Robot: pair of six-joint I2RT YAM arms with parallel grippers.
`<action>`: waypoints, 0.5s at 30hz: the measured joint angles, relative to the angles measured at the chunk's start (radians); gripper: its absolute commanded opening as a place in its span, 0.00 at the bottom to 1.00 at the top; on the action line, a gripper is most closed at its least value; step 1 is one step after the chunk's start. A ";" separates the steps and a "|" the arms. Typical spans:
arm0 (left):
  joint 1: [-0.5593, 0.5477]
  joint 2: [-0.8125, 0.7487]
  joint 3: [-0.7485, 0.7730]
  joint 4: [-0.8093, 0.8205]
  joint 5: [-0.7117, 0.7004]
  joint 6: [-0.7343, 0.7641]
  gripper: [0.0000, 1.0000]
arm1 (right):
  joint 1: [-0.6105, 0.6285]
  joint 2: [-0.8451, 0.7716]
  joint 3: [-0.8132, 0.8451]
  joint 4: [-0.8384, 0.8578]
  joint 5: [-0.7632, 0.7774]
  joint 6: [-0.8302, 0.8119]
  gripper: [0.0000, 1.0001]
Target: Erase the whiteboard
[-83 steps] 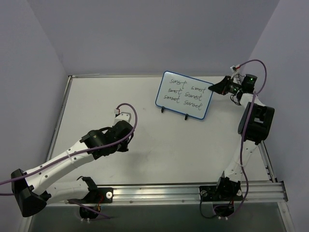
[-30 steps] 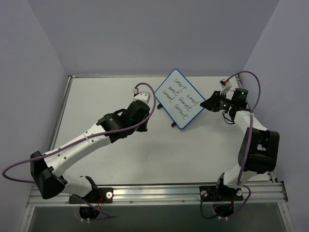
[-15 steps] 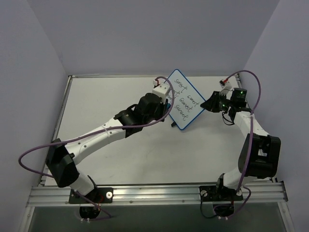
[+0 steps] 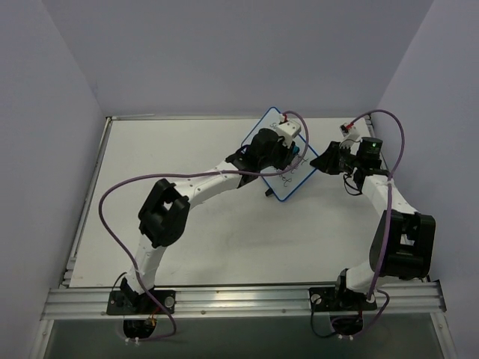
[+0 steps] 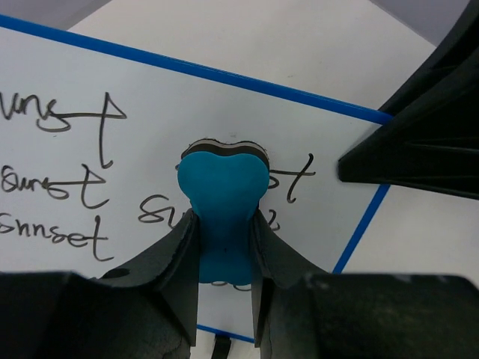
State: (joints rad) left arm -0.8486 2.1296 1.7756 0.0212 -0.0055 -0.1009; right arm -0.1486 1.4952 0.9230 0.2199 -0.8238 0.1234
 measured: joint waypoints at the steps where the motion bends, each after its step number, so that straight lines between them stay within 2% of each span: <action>1: 0.000 0.026 0.018 0.006 0.002 0.000 0.02 | 0.002 -0.002 0.000 0.000 0.001 0.000 0.00; 6: -0.003 0.109 0.041 0.058 0.012 -0.023 0.02 | 0.012 -0.014 0.000 -0.005 0.018 0.000 0.00; 15: -0.014 0.113 0.041 0.169 0.035 -0.072 0.02 | 0.018 -0.017 0.000 -0.007 0.019 0.004 0.00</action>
State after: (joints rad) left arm -0.8627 2.2429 1.8164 0.1902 0.0296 -0.1726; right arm -0.1310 1.4784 0.9234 0.2131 -0.8043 0.1272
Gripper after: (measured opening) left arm 0.329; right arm 0.120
